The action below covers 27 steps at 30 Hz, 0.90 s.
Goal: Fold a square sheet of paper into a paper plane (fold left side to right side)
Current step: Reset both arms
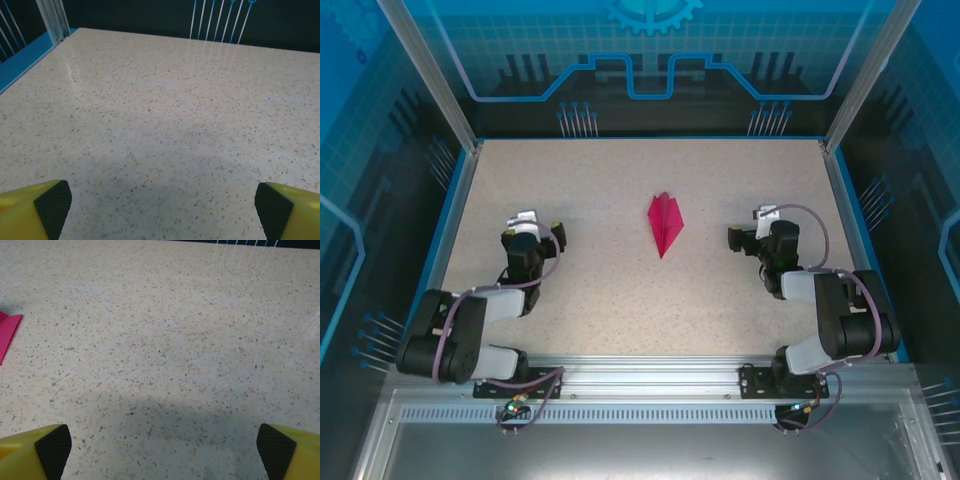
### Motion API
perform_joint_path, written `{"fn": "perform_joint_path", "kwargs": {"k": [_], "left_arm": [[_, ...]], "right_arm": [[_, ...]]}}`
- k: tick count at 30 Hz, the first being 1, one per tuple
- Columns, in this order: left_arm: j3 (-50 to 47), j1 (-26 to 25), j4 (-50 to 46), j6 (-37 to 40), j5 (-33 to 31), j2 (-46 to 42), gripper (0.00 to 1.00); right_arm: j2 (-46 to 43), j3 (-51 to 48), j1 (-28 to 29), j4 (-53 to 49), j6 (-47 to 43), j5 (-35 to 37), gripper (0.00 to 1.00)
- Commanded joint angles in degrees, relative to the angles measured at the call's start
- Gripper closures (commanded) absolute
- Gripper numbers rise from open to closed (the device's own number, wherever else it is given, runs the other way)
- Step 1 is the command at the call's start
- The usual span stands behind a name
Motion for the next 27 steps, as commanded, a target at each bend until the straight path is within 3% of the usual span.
{"fn": "perform_joint_path", "kwargs": {"k": [1,3,6,27], "left_arm": [[-0.86,0.89,13.77,3.51,4.00,7.54,0.02],[2.51,1.17,3.86,3.01,5.36,5.73,0.01],[5.46,3.39,-0.27,0.81,6.78,6.53,0.02],[5.19,3.63,-0.03,0.65,6.87,6.37,0.01]], "right_arm": [[0.35,-0.11,-0.29,4.68,-1.00,-1.18,0.01],[0.35,-0.10,-0.29,4.72,-0.97,-1.09,0.01],[0.35,-0.09,-0.22,4.64,-0.97,-1.00,0.00],[0.62,0.95,1.26,2.96,-2.69,-0.30,0.01]]}}
